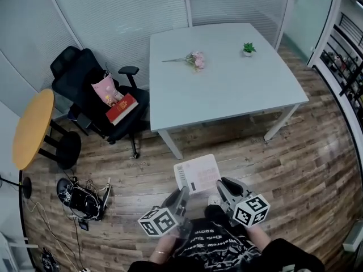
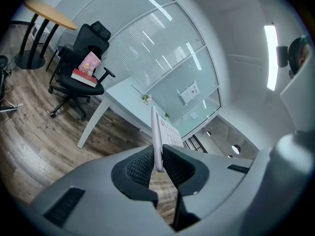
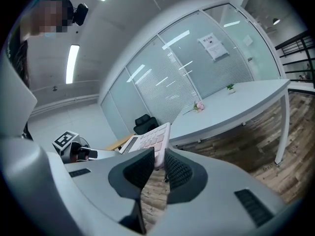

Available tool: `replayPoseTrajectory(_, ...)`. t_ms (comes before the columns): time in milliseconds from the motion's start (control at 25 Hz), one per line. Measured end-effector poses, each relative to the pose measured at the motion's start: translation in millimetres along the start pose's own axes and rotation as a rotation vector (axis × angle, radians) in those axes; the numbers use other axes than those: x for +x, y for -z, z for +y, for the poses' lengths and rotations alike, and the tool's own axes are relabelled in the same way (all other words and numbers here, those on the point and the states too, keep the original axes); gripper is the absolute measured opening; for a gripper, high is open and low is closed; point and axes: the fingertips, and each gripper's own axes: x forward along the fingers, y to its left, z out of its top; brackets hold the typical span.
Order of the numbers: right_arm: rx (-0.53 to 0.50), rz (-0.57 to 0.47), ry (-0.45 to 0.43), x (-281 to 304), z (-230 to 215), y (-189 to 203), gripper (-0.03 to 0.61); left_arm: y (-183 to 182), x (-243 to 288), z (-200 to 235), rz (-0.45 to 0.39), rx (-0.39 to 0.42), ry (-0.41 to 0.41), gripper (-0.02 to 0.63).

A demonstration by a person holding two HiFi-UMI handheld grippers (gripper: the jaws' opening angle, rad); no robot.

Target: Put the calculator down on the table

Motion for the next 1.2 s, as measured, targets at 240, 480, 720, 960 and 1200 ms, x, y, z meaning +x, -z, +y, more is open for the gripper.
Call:
replayPoseTrajectory(240,-0.014,-0.007,-0.016,9.7,-49.4,-34.4,0.071,-8.6,54.7,-20.2,-0.019,-0.008,-0.01,0.067)
replayPoseTrajectory(480,-0.014,-0.013,0.009,10.7,-88.1,-56.6,0.071,-10.8,98.8,-34.7,-0.001,-0.004,0.004,0.067)
replayPoseTrajectory(720,0.04,-0.017,0.073,13.8,-122.5,-62.3,0.071,-14.1,139.9,-39.3,0.072,0.024,0.018,0.067)
replayPoseTrajectory(960,0.062,-0.048,0.147,35.6,-158.3,-85.1,0.071,-37.0,193.1,-39.3,0.127,0.039,0.069,0.067)
replayPoseTrajectory(1200,0.09,-0.053,0.212,75.0,-193.1,-113.5,0.071,-77.1,252.3,-35.2,0.201,0.092,0.111,0.067)
